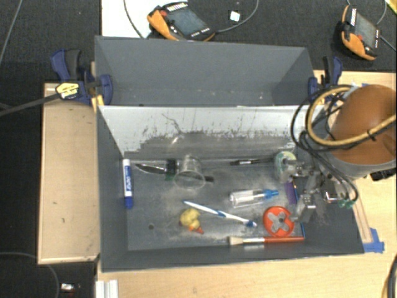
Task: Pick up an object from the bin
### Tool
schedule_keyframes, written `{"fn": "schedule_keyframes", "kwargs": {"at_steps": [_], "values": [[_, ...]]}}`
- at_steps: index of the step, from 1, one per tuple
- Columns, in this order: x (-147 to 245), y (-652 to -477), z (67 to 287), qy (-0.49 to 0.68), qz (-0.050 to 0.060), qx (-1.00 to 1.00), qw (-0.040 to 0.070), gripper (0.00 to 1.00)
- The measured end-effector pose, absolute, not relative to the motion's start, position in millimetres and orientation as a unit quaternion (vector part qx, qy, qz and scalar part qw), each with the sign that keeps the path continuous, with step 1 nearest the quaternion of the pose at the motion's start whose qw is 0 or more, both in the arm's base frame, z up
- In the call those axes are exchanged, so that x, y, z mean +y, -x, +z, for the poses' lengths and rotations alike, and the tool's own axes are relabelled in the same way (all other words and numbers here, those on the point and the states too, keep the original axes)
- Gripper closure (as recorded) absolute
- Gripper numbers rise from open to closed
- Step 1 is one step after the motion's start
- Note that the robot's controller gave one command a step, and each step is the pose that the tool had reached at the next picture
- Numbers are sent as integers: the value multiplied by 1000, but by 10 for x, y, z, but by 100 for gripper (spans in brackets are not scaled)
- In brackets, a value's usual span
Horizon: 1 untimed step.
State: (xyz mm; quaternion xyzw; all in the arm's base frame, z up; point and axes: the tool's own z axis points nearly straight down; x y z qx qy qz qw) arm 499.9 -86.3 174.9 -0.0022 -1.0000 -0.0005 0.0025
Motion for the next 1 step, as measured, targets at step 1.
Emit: {"fn": "schedule_keyframes", "kwargs": {"at_steps": [1], "values": [[-861, -5018, 1791, -1, 0, -1000, -2, 0]]}}
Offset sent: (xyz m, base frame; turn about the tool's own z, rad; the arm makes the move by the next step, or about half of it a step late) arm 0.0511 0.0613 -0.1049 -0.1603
